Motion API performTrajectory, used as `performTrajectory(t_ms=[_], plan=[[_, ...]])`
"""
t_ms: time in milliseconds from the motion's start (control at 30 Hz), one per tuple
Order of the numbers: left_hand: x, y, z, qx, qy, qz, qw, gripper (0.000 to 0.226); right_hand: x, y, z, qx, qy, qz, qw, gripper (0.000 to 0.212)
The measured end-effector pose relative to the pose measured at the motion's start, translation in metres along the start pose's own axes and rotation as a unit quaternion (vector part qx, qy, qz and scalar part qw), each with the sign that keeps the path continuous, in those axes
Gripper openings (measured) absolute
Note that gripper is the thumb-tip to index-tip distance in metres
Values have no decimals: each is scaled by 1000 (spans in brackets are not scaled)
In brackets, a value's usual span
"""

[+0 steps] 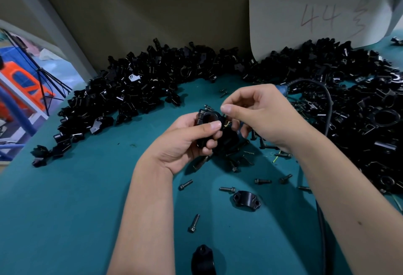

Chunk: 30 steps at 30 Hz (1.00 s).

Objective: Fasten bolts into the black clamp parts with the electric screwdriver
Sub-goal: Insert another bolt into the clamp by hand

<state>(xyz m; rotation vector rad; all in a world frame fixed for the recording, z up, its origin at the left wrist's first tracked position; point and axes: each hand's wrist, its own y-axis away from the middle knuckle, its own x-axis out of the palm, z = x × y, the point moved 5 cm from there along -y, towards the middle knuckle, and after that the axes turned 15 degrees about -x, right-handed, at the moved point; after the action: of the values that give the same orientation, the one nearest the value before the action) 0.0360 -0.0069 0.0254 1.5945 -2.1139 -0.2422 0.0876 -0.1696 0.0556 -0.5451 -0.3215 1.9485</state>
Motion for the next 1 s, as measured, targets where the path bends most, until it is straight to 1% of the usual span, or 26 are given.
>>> performTrajectory(t_ms=[200,300,500,633,1000], plan=[[1,3,-3,9,9,-9,1000,20,2,1,1,-1,-20,1,1000,14],[2,4,-3,2,27,-6,1000,17,1,0,3,-5,-26,0,1000,14],[3,6,-3,-14,52,5,999,17,-3,-2,10,-40,-70,-23,996,12],[3,8,-3,-13,57,12,998,15,-8,-3,13,-49,-66,-18,996,11],[5,7,-2,-30,55,25,998,22,-2,-2,13,-37,-82,25,996,11]])
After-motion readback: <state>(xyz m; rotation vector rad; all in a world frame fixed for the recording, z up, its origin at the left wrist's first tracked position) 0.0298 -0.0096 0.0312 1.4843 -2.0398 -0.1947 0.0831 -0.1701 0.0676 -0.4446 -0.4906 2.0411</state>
